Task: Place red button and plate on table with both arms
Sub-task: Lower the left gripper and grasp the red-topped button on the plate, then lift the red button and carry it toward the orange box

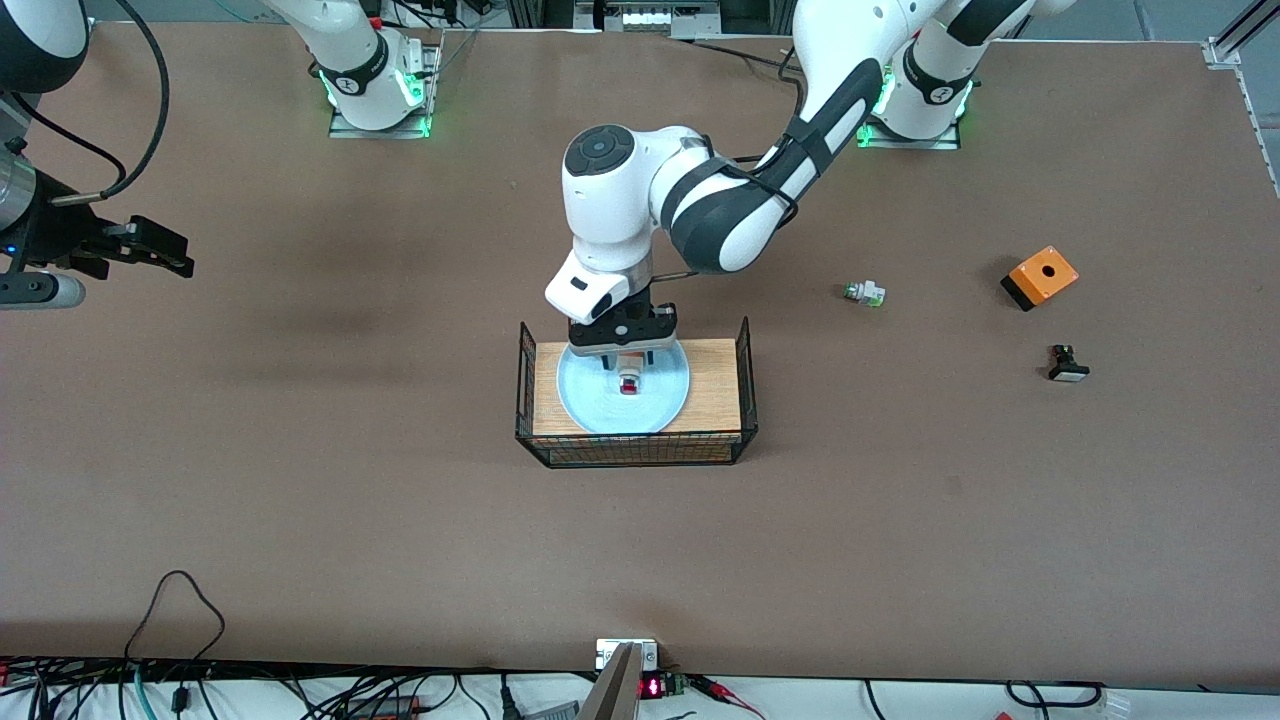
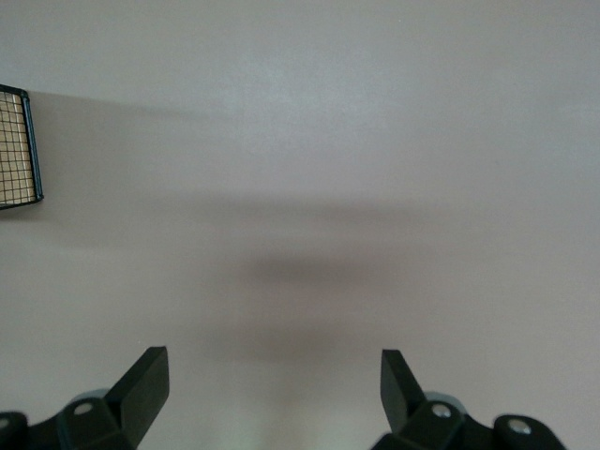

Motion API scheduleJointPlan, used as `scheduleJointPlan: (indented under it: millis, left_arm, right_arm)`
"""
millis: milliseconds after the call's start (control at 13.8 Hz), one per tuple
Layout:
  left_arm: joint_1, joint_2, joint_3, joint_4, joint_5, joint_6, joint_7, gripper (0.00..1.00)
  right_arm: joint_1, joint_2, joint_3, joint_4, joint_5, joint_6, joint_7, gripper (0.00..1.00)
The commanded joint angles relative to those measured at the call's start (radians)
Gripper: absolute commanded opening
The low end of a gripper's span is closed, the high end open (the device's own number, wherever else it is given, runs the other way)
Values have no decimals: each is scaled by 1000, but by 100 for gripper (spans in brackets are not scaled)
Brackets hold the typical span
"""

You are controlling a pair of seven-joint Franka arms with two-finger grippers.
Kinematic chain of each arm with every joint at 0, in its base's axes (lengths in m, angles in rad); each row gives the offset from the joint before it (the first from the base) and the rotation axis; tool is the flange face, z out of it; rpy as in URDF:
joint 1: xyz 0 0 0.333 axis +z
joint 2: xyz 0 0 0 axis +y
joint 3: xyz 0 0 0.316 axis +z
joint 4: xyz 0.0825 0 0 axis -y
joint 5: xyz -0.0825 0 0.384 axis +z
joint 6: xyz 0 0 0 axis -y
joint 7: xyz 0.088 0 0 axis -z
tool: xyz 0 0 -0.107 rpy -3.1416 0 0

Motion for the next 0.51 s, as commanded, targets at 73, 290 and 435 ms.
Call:
scheduleJointPlan:
  millis: [73, 290, 435]
  left_arm:
    - [0, -11, 1, -2, 31, 9, 5, 10]
    - [13, -98, -5, 13, 15, -52, 54, 9]
    - [21, -149, -8, 17, 14, -135, 78, 9]
  right_arm:
    - [0, 4, 3, 15, 8, -4, -4, 100]
    - [0, 4, 3, 15, 9, -7, -2, 100]
    - [-6, 2, 3, 15, 11, -6, -1, 100]
